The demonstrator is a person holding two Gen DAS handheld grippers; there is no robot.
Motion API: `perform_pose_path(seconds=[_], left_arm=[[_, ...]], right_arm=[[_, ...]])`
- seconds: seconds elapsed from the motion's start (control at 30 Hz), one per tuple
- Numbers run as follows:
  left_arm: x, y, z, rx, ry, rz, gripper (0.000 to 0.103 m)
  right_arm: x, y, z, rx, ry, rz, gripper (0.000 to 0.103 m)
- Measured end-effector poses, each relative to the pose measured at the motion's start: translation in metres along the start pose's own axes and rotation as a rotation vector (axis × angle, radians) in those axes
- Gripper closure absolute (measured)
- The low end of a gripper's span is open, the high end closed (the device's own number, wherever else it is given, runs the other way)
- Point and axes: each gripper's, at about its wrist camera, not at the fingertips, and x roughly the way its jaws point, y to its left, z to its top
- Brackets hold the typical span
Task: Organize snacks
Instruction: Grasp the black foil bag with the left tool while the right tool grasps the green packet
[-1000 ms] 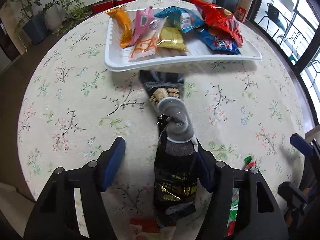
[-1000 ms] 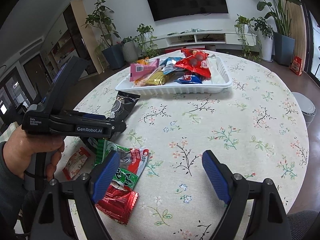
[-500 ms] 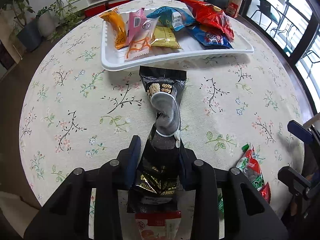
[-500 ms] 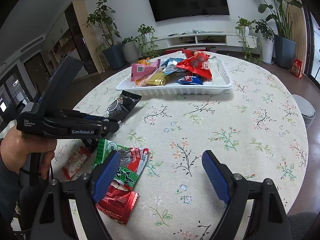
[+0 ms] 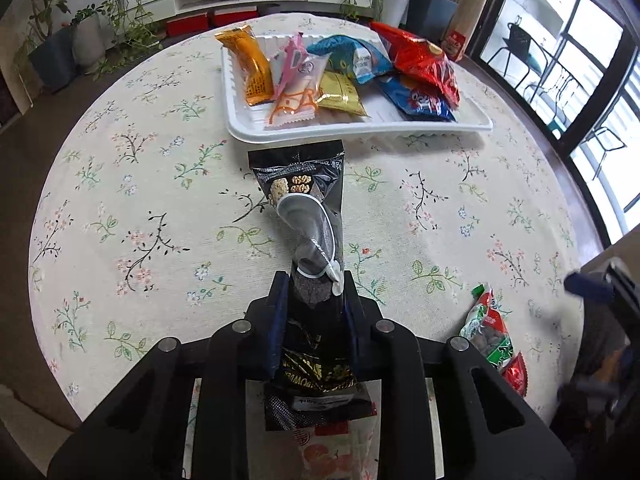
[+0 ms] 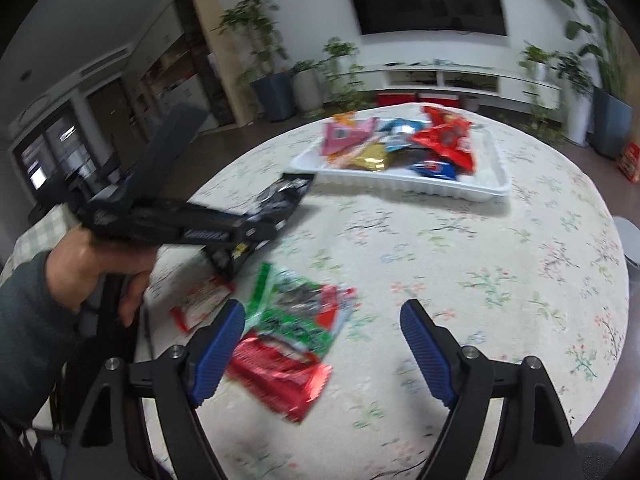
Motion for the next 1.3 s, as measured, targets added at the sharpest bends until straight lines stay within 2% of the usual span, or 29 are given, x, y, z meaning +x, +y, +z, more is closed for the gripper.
perform_pose_path(seconds=[0.13, 0.27, 0.37, 0.43, 0.53, 0.6, 0.77, 0.93, 1.13, 1.3], left_arm=[[-0.012, 0.007, -0.006, -0.02, -0.023, -0.032, 0.081], [-0.025, 0.008, -0.015, -0.022, -0.045, -0.065, 0.081], [-0.033, 0.009, -0.024, -0.032, -0.061, -0.087, 0.081], [-0.04, 0.01, -0.03, -0.039, -0.075, -0.098, 0.081], [-0.047, 0.014, -0.038, -0.055, -0.092, -0.111, 0.081], [-0.049, 0.016, -0.042, -0.066, -0.099, -0.118, 0.081], [-0.05, 0.019, -0.048, -0.078, -0.101, -0.127, 0.081], [-0.053, 0.019, -0.049, -0.078, -0.107, -0.135, 0.081], [-0.051, 0.021, -0.048, -0.083, -0.105, -0.139, 0.081], [-0.051, 0.022, -0.047, -0.089, -0.114, -0.141, 0.081]], right_arm=[[0.002, 0.031, -0.011, -0.169, 0.072, 0.051, 0.024], [0.016, 0.046, -0.014, -0.304, 0.156, 0.037, 0.029], [0.025, 0.044, -0.008, -0.361, 0.208, 0.023, 0.033], [0.027, 0.042, -0.003, -0.386, 0.234, 0.039, 0.039], [0.021, 0.035, 0.009, -0.423, 0.205, 0.067, 0.039], [0.024, 0.031, 0.017, -0.462, 0.21, 0.026, 0.039], [0.042, 0.031, 0.024, -0.609, 0.274, 0.022, 0.039], [0.071, 0.028, 0.027, -0.669, 0.378, 0.061, 0.039], [0.082, 0.034, 0.028, -0.724, 0.366, 0.036, 0.039], [0.072, 0.046, 0.014, -0.814, 0.235, -0.081, 0.039]])
